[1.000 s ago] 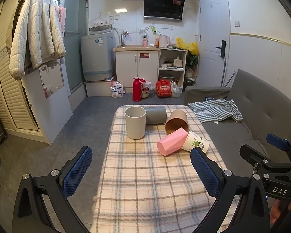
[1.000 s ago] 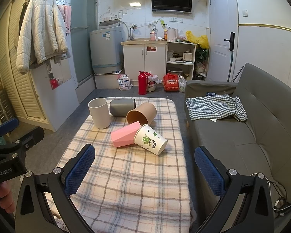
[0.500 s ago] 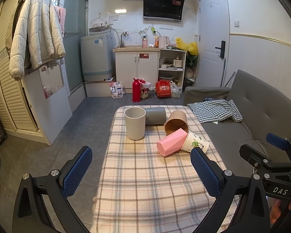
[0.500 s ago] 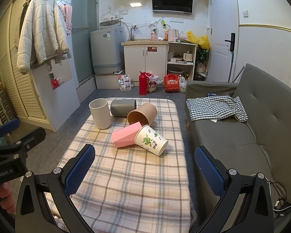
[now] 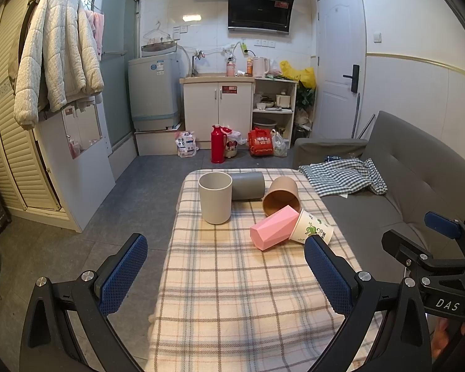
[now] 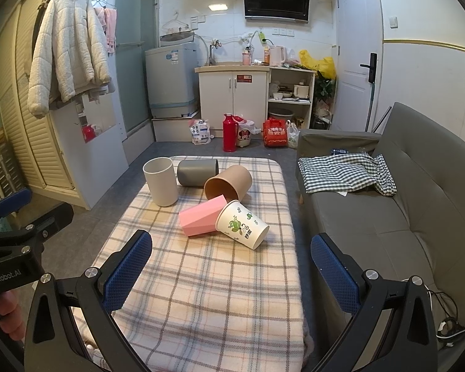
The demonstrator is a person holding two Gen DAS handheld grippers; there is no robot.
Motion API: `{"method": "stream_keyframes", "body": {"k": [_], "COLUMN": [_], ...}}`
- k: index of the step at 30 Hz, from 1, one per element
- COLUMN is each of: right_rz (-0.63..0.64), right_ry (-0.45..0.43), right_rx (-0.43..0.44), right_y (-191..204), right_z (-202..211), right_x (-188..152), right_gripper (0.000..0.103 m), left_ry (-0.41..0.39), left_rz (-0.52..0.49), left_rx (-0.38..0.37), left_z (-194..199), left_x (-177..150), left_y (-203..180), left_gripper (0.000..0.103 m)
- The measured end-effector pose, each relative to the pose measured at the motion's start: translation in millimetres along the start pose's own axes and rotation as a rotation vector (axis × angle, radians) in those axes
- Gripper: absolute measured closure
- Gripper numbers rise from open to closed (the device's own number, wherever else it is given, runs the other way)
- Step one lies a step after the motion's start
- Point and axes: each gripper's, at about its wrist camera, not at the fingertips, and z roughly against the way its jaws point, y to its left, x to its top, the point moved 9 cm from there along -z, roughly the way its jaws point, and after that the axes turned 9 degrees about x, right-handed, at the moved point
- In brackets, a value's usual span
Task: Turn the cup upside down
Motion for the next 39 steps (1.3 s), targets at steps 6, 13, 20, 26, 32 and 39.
{"method": "stream_keyframes", "body": {"k": [6,13,20,26,32,39], "right_rz": [-0.002,-0.002,-0.002,0.003,0.052,0.176], "right_ry": [0.001,0.005,0.012,0.019,0.047,0.163], "right_rx": [0.001,-0.001,0.019,0.029,0.021,0.041], "right_y": [0.7,-0.2,3.6,0.6,-11.8,-38.3], "right_z": [-0.9,3.0,-3.7,-8.0,-22.5,-69.1], "right_x": [-1.8,2.5,1.3,2.4,6.5,12.4], "right_gripper": [0.000,0.000,0.000,0.000,0.000,0.000], "left_ry": [0.000,0.007,0.007,0.017,0.044,0.141], "left_rz": [0.001,0.013,0.019,0.030,0.018,0.009], "left_rx": [0.000,-0.006,0.006,-0.001,0.006,0.034], "left_z": [-0.5,0.0,-0.4,-7.4,-26.9,-75.6], "left_x": [0.2,-2.8,-0.1,2.2,1.3,-13.9], "left_y": [-0.6,0.6,-4.5,-4.9,-10.4,-16.7], "left_gripper": [0.000,0.000,0.000,0.000,0.000,0.000]}}
